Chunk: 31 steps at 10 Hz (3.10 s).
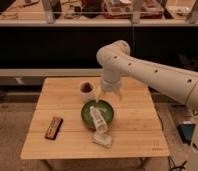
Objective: Move the arm in a circular motion
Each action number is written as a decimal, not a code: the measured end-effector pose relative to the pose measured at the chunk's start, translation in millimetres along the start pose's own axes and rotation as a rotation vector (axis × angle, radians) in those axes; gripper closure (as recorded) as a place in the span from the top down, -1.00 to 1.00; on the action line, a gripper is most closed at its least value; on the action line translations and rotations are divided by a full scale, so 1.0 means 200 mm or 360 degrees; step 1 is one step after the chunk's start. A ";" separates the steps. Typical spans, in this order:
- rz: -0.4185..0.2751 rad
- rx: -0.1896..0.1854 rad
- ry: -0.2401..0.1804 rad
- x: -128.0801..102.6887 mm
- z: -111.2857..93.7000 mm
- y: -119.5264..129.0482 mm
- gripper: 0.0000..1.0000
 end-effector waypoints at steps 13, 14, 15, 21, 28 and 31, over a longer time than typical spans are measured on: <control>0.0000 0.0001 -0.0002 0.00 0.00 0.00 0.39; 0.0000 0.0001 -0.0002 0.00 0.00 0.00 0.39; 0.0000 0.0001 -0.0002 0.00 0.00 0.00 0.39; -0.0003 -0.0001 -0.0001 0.00 0.01 0.00 0.39; -0.0300 0.0368 0.0316 0.63 0.03 -0.35 0.39; -0.0179 0.0212 0.0317 0.77 0.10 0.06 0.39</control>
